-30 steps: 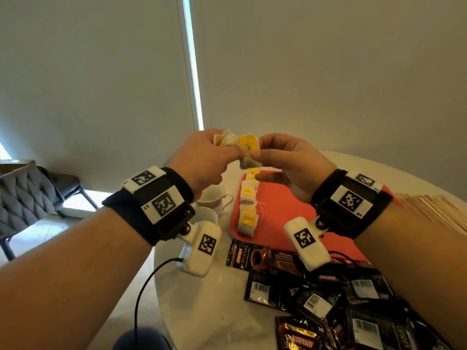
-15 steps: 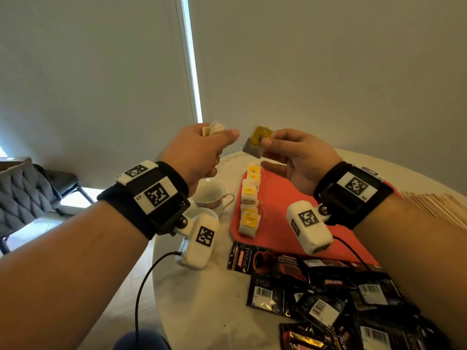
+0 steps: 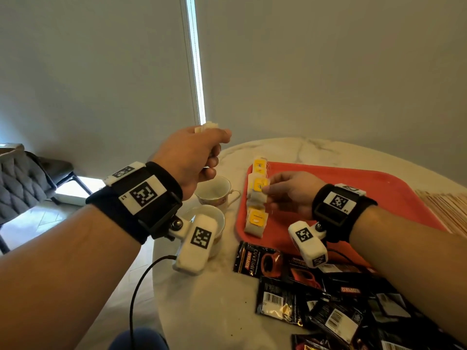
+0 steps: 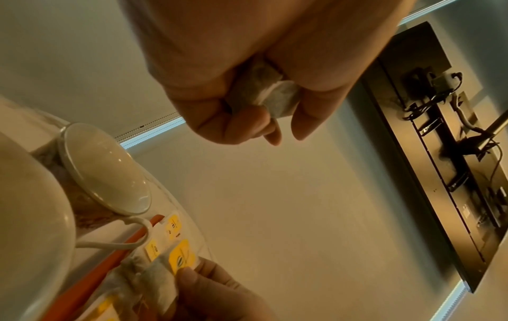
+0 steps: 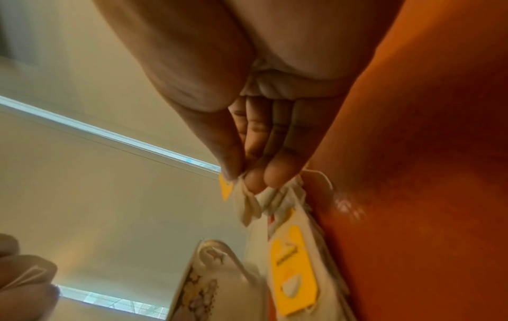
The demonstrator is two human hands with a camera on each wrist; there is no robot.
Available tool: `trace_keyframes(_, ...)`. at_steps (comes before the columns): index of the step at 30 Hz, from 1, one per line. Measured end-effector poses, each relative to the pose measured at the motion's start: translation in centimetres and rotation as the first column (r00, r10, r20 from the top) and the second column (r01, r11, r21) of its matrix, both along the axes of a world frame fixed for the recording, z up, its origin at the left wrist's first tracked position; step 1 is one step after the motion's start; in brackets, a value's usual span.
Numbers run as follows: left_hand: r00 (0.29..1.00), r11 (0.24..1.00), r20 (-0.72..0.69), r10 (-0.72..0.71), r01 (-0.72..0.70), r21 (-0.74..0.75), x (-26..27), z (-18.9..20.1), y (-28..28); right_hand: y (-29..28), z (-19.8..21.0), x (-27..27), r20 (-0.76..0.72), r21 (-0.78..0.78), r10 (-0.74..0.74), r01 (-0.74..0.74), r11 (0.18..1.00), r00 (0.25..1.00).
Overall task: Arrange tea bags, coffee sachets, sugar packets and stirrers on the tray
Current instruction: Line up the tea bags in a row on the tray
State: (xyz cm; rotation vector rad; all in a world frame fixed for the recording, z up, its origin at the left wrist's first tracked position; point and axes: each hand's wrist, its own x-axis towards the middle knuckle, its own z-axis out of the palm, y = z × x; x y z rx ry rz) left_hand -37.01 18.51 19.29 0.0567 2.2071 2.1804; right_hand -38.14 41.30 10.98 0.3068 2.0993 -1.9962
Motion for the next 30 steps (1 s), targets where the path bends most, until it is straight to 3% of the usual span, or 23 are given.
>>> trace_keyframes(4,1.000,1.000,0.019,-0.010,0.010,0.013,-0.6,-0.3,-0.2,-0.5,-0.4,-0.5,0.061,-0.022,0.023,-0.022,1.000,0.998)
trace_keyframes(9,0.999,1.000,0.039,-0.017,0.016,0.014,-1.0,-0.6,-0.4,-0.7,-1.4,-1.2,0.073,0.083,0.019,-0.025,0.996,0.997)
trace_keyframes(17,0.995,0.998,0.089,-0.046,0.042,0.051,-0.5,-0.2,-0.2,-0.6,-1.4,-1.2,0.101,0.111,-0.015,0.004,0.994,0.995)
trace_keyframes(30,0.983,0.989,0.166,-0.074,0.052,0.135,1.7,0.6,0.0,-1.0,-0.4,-0.7,0.034,0.152,-0.097,0.091,0.984,0.995)
